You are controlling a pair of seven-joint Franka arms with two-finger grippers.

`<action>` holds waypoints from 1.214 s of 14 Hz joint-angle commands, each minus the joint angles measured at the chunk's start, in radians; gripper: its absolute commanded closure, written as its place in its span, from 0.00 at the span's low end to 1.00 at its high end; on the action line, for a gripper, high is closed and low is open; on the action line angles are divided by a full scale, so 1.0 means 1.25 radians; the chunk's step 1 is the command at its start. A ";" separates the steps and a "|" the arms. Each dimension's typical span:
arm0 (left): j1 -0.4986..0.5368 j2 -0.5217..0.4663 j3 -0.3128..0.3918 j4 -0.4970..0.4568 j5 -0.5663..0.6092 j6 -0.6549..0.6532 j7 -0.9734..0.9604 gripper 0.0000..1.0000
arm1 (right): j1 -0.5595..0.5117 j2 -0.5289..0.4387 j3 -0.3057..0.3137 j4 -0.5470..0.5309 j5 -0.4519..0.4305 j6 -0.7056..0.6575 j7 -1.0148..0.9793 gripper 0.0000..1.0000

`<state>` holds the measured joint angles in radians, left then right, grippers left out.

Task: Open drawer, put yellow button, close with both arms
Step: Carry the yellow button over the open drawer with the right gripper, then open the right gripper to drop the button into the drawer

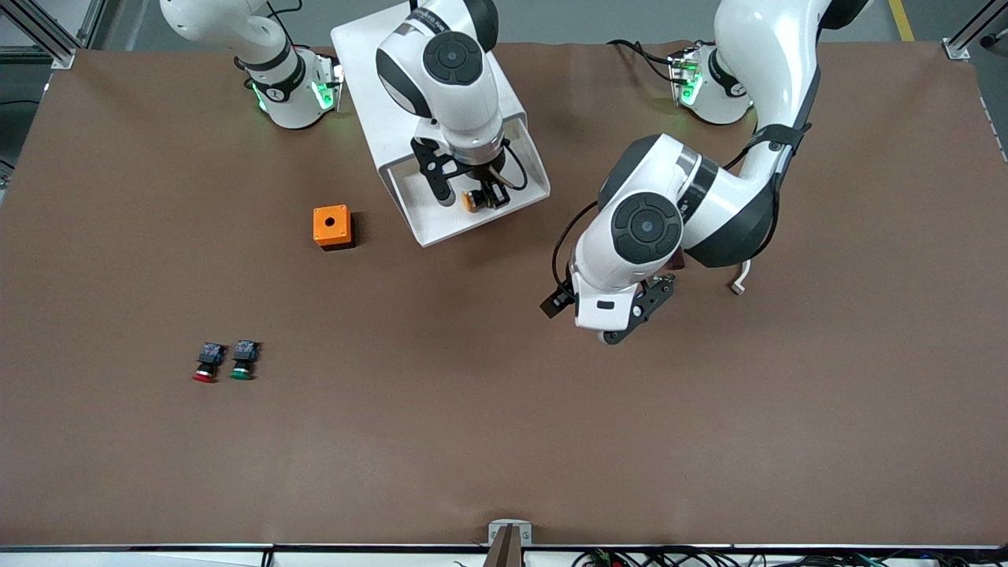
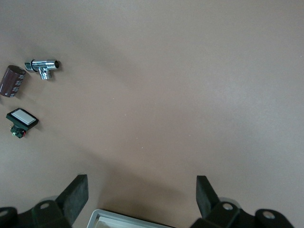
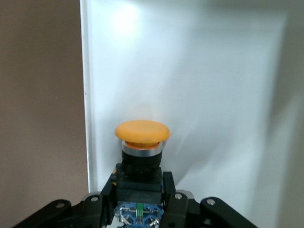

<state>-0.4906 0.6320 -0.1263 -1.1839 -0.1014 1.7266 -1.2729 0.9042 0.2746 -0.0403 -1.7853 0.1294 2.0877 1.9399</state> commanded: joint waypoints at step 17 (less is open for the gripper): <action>-0.103 0.001 0.003 -0.011 0.060 0.034 0.006 0.00 | -0.279 -0.098 -0.049 0.065 -0.007 -0.157 -0.752 0.00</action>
<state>-0.5929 0.6351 -0.1263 -1.1910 -0.0514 1.7360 -1.2754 0.6135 0.1829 -0.1163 -1.6878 0.1249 1.9071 1.1191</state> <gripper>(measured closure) 0.000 0.000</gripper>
